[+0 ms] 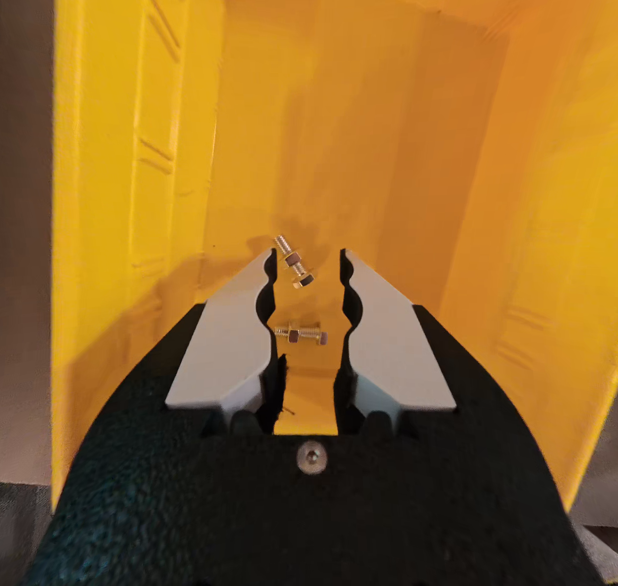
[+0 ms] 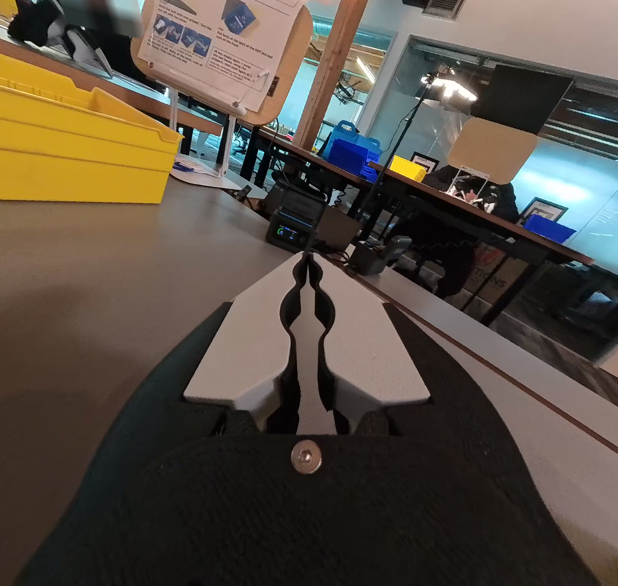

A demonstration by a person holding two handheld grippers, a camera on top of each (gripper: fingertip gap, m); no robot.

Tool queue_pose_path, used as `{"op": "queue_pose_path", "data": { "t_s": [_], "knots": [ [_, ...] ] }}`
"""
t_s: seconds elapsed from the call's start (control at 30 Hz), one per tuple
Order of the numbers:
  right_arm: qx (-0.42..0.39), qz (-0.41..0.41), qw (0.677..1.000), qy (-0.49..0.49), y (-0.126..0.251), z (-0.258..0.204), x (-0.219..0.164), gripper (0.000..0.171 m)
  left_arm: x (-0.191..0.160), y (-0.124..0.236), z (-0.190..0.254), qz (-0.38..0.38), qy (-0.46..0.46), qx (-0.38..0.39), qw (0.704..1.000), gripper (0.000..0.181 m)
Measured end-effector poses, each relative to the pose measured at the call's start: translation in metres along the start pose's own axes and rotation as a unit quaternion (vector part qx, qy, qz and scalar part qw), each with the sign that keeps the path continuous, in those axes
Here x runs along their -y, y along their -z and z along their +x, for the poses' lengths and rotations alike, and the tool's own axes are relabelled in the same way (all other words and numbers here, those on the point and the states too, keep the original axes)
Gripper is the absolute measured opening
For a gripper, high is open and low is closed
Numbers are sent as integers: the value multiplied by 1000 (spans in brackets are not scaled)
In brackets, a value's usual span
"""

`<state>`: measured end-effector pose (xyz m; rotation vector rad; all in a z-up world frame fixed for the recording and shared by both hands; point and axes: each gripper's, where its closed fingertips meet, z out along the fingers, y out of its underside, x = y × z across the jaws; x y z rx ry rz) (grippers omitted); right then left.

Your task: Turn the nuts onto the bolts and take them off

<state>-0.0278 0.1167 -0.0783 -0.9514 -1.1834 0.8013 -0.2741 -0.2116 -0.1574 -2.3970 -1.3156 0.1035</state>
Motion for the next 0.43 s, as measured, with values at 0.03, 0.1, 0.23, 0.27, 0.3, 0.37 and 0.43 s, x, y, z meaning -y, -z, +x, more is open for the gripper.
{"op": "queue_pose_path", "data": {
  "t_s": [0.03, 0.1, 0.23, 0.27, 0.3, 0.37, 0.43],
  "knots": [
    [1, 0, 1000, 1, 0, 0, 0, 0, -2, -4, -1, -13, -1, 4, 1000, 34],
    [3, -1, 1000, 0, 0, -1, 0, 0, -8, -11, -7, -41, -13, 25, 999, 31],
    [5, -2, 1000, -3, 0, -1, -1, 0, -11, -20, -5, -57, -18, 21, 998, 27],
    [5, -2, 1000, -4, 0, -1, -1, 0, -12, -21, -7, -61, -15, 24, 998, 26],
    [6, -2, 1000, -5, 0, -1, -1, 0, -15, -23, -8, -69, -10, 27, 997, 26],
    [7, -2, 1000, -6, 0, -1, -1, 0, -18, -24, -11, -75, -8, 38, 996, 24],
    [9, -3, 1000, -6, 0, -2, -1, 0, -20, -23, -12, -80, -16, 40, 996, 16]
  ]
}}
